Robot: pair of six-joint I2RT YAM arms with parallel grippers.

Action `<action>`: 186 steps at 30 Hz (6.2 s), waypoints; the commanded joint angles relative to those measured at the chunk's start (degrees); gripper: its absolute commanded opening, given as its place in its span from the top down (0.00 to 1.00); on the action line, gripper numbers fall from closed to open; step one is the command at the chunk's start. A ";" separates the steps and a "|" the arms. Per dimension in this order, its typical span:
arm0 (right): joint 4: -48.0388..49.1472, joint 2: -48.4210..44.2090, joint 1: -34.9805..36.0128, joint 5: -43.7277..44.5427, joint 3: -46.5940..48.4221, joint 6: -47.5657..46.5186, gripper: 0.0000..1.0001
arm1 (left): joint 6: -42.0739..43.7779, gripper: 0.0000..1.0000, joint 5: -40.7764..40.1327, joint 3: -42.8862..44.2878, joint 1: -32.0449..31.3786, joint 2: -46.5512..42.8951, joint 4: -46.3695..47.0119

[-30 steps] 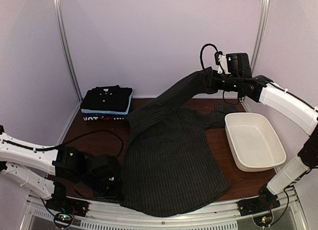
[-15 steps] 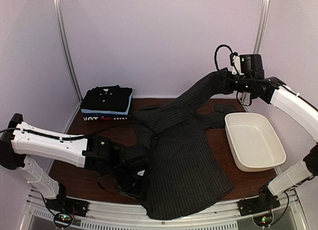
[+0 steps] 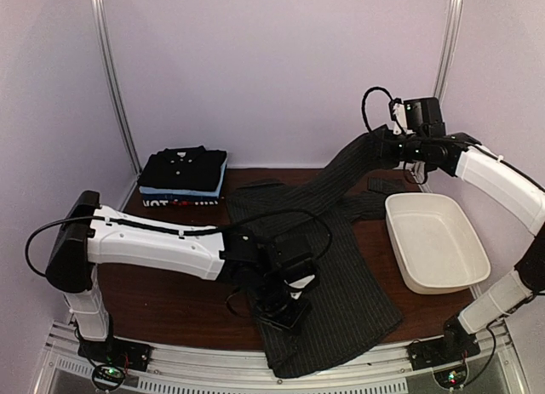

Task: Fold and stack the long sleeve shirts
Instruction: Fold the flattened shirt at the center of the board.

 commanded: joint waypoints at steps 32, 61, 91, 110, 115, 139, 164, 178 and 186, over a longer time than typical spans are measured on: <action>0.33 -13.54 -0.55 -7.24 -14.16 0.29 1.00 | 1.48 0.53 -6.13 -3.36 20.89 -8.97 11.67; -6.04 -23.98 5.53 -13.96 -19.87 1.08 1.00 | 14.08 0.59 -9.21 22.19 45.01 28.28 13.93; 6.81 -14.54 11.61 -11.81 -20.21 4.28 1.00 | 17.88 0.63 3.21 33.17 46.28 30.32 17.28; 2.63 -16.08 18.81 -7.88 -16.57 4.63 1.00 | 9.12 0.69 7.52 44.51 44.12 43.60 28.29; 1.00 -15.21 20.47 -6.81 -16.37 4.37 1.00 | 7.58 0.69 7.79 44.95 44.12 44.00 31.12; 10.40 17.24 44.61 -12.64 -14.86 3.48 1.00 | 12.04 0.63 3.96 1.92 47.76 3.22 27.04; 3.34 23.99 50.73 -11.53 -8.21 5.50 1.00 | 14.51 0.64 3.04 -13.83 47.69 -10.40 26.05; 3.99 20.22 51.15 -16.20 -8.11 4.92 0.57 | 14.26 0.63 3.16 -15.76 47.65 -9.39 26.55; 3.43 14.30 48.73 -12.30 -8.97 5.78 0.38 | 13.49 0.61 2.19 -19.84 47.69 -9.80 26.75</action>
